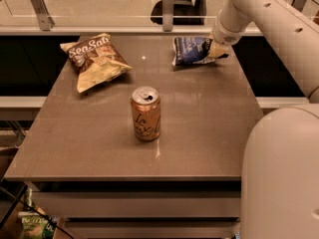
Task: Pick blue chip bag
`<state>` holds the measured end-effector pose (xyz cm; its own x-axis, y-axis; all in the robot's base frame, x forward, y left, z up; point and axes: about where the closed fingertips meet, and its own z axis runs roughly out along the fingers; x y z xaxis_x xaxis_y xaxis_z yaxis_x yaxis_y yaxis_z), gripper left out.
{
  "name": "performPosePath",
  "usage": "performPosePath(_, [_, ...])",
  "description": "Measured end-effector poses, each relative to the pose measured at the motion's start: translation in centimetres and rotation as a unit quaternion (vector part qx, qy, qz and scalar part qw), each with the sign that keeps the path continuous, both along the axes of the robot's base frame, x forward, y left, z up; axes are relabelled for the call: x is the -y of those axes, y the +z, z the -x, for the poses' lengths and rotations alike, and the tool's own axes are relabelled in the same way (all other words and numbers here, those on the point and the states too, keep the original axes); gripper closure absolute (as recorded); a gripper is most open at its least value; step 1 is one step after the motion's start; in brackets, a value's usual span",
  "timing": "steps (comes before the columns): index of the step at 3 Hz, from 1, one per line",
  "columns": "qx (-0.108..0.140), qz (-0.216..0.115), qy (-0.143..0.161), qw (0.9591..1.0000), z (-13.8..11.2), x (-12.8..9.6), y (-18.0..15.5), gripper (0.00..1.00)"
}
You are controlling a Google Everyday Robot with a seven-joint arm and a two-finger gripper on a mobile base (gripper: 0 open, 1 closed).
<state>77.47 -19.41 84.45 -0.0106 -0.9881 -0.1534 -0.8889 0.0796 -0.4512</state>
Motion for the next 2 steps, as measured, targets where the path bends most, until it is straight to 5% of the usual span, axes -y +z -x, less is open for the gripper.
performPosePath(2, [0.004, -0.012, 0.036, 0.9993, 0.3, -2.2, 2.2, 1.00])
